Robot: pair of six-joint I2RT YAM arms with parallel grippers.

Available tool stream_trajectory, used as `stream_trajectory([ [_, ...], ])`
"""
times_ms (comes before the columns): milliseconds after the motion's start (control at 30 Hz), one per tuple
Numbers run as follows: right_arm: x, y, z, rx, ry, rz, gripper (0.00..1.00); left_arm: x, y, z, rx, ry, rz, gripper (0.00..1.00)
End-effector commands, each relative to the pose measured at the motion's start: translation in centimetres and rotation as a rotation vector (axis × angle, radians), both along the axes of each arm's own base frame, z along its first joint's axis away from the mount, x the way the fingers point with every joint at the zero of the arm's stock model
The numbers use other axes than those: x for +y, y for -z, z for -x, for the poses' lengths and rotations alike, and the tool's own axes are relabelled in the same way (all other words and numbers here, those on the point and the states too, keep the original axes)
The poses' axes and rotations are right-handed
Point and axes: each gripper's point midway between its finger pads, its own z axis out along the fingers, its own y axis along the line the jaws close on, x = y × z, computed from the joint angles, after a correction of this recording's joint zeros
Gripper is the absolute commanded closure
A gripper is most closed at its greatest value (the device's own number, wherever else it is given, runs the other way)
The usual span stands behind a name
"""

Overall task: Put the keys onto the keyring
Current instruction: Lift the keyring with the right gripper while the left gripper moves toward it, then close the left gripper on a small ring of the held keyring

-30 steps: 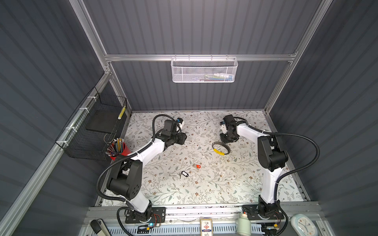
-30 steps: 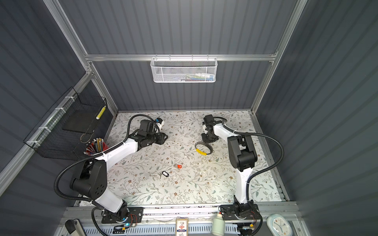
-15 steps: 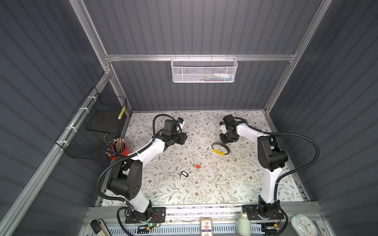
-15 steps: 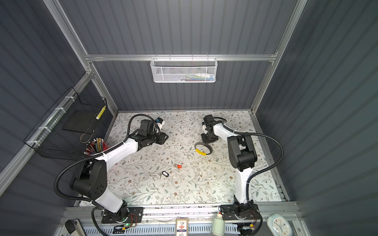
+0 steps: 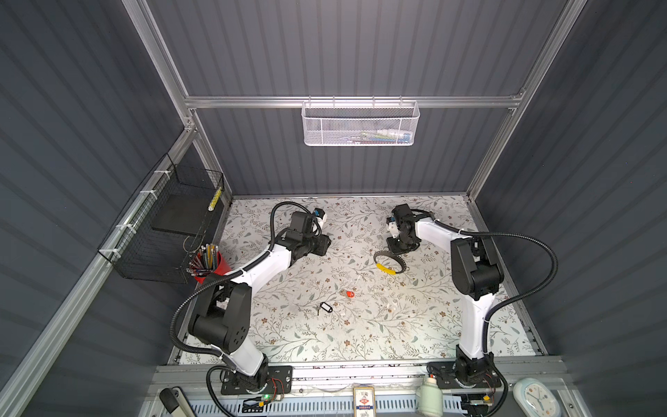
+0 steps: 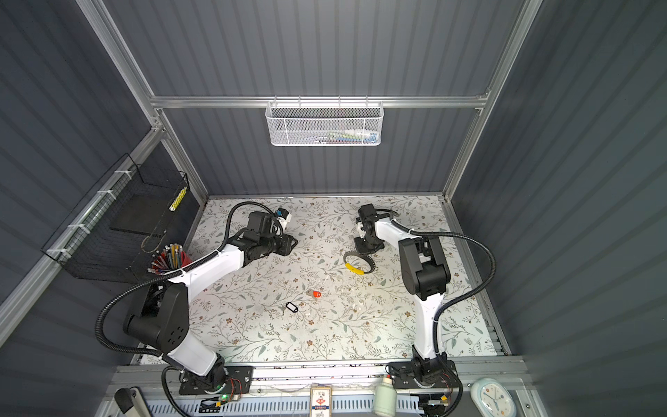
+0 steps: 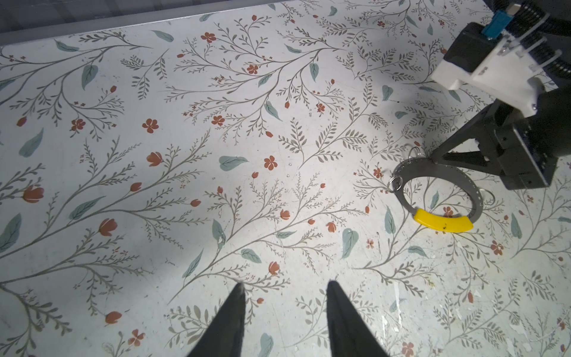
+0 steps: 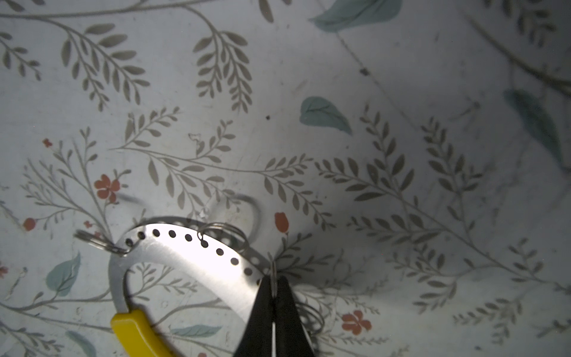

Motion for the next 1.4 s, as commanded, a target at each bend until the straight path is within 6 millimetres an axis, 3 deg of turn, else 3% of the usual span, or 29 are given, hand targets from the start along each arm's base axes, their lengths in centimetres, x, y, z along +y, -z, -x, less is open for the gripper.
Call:
stream_trajectory([
  [0, 0.2, -1.9, -0.1, -0.021, -0.021, -0.017, 0.96, -0.5, -1.3, 0.2, -0.024, 0.037, 0.002, 0.56],
  [200, 1.9, -5.8, 0.3, -0.107, -0.157, -0.061, 0.96, -1.2, -2.1, 0.1, -0.056, 0.071, 0.031, 0.56],
  [400, 3.6, -9.7, 1.6, -0.218, -0.290, -0.095, 0.98, -1.9, -4.3, 0.2, -0.142, 0.115, 0.080, 0.60],
  [600, 5.7, -13.0, 4.0, -0.326, -0.451, -0.136, 0.98, -3.6, -7.0, 2.4, -0.301, 0.279, 0.128, 0.62],
  [833, 9.3, -17.6, 7.4, -0.486, -0.650, -0.327, 0.93, -4.9, -9.7, 5.3, -0.433, 0.441, 0.103, 0.63],
  [1100, 11.3, -20.6, 12.3, -0.706, -0.924, -0.486, 0.96, -6.7, -11.3, 8.9, -0.558, 0.608, 0.089, 0.63],
  [1367, 11.7, -21.8, 14.5, -0.750, -1.005, -0.558, 0.96, -8.0, -11.7, 11.6, -0.655, 0.783, 0.079, 0.62],
])
